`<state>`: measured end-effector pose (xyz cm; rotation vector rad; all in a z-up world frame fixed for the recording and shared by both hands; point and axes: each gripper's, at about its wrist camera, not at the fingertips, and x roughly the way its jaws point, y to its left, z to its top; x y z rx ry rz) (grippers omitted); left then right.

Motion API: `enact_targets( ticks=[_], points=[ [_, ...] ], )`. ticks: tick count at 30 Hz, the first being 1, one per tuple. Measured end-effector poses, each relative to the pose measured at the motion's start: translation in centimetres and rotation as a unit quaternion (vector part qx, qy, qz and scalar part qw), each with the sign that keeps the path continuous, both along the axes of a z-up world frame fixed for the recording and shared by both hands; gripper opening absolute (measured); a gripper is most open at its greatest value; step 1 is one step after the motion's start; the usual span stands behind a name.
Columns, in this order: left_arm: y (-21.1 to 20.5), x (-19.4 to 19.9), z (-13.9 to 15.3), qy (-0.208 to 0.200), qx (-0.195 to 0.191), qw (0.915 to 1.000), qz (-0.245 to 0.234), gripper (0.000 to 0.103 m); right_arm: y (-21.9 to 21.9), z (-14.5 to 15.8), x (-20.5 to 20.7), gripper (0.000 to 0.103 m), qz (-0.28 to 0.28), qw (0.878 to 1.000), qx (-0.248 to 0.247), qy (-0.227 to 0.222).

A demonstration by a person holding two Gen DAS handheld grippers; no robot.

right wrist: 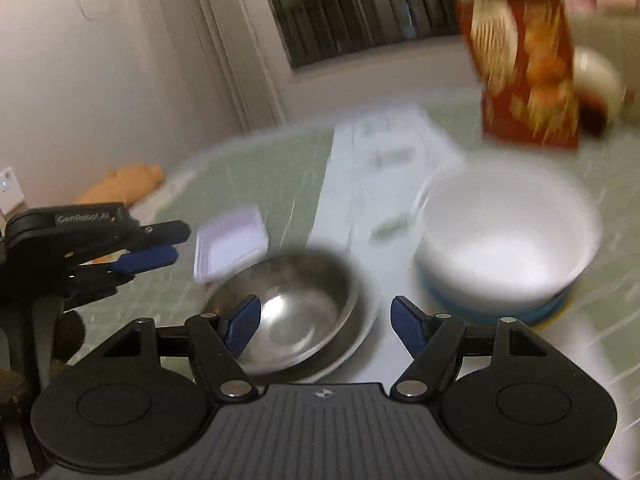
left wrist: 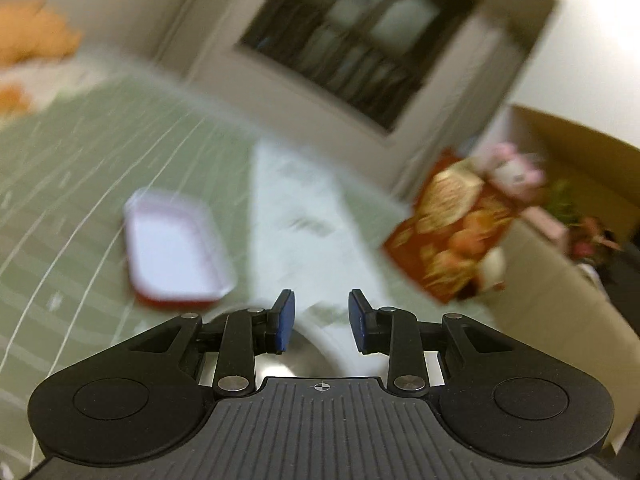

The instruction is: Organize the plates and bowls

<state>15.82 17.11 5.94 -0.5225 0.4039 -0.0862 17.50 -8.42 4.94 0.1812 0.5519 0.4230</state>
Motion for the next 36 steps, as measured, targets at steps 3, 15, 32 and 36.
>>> enact_targets(
  ticks=[3, 15, 32, 36],
  points=[
    [-2.9, 0.2, 3.0, -0.031, 0.005, 0.9978, -0.058, 0.028, -5.6, 3.7, 1.2, 0.075, -0.046, 0.999, 0.024, -0.009],
    [-13.7, 10.9, 3.3, 0.115, 0.139, 0.9679, -0.176, 0.02, -15.8, 2.0, 11.8, 0.079, -0.07, 0.996, 0.015, 0.062],
    [-15.9, 16.8, -3.6, 0.267, 0.185, 0.9294, -0.175, 0.023, -14.1, -7.5, 16.5, 0.079, -0.018, 0.98, 0.049, 0.191],
    [-16.7, 18.3, -5.2, 0.298, 0.18, 0.9194, -0.182, 0.023, -14.3, -9.1, 17.0, 0.079, -0.009, 0.972, 0.067, 0.224]
  ],
)
